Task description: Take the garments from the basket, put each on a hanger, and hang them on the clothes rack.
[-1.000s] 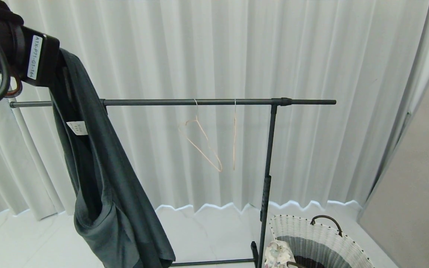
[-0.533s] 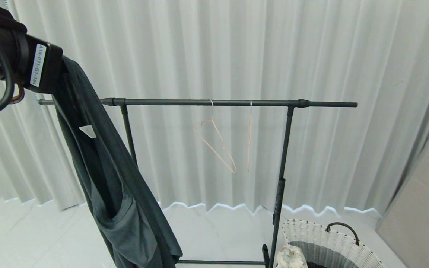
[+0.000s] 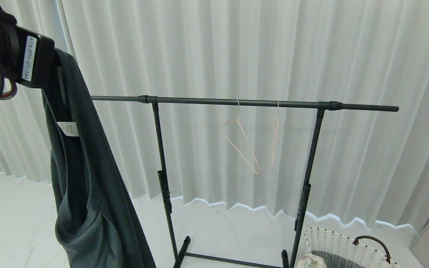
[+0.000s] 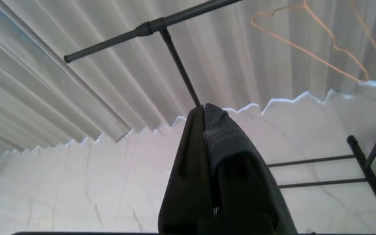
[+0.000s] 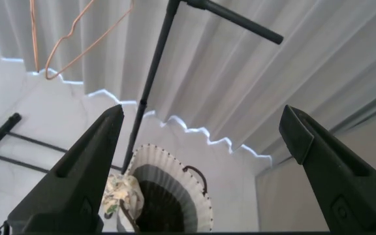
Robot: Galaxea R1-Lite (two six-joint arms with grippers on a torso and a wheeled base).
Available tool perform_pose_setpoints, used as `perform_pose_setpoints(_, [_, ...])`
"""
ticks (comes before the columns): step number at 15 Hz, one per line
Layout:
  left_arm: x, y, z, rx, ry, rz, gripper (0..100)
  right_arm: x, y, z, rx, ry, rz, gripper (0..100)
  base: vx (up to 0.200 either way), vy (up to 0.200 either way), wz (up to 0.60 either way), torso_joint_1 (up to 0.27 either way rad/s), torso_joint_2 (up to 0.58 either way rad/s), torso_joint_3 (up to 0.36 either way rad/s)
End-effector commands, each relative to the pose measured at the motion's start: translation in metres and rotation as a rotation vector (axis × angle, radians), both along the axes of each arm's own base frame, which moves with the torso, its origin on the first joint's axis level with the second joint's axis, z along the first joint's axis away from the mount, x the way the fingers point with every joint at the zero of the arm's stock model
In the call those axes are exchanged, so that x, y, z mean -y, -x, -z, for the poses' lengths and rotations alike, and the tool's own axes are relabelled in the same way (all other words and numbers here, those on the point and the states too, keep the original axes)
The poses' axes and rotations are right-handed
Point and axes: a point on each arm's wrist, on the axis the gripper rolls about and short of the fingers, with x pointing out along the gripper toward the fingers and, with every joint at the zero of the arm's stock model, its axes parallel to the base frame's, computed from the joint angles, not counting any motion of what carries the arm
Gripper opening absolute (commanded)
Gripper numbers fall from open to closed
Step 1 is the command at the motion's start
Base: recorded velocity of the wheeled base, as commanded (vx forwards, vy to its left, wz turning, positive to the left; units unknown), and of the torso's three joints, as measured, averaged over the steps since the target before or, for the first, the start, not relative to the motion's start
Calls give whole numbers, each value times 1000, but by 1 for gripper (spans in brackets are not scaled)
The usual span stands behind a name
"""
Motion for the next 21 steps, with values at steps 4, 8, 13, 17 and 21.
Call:
perform_pose_setpoints(4, [-2, 3, 2, -6, -5, -5, 0, 2, 4, -2, 14, -4, 12, 100, 200, 0, 0, -6, -1, 5])
perform_pose_setpoints(8, [-1, 3, 2, -5, -4, -2, 0, 4, 9, -2, 23, -5, 22, 100, 200, 0, 0, 7, 5, -1])
perform_pose_setpoints(13, [6, 4, 3, -9, -5, 35, 0, 6, 18, 2, 25, -7, 29, 100, 120, 0, 0, 3, 2, 2])
perform_pose_setpoints(17, [10, -3, 2, 16, -3, 24, 0, 9, 19, 4, 20, -6, 47, 100, 0, 0, 0, 0, 0, 0])
perform_pose_setpoints(21, [10, -2, 2, 22, -6, -4, 0, 8, 19, 5, 19, -6, 46, 100, 0, 100, 0, 2, 2, 2])
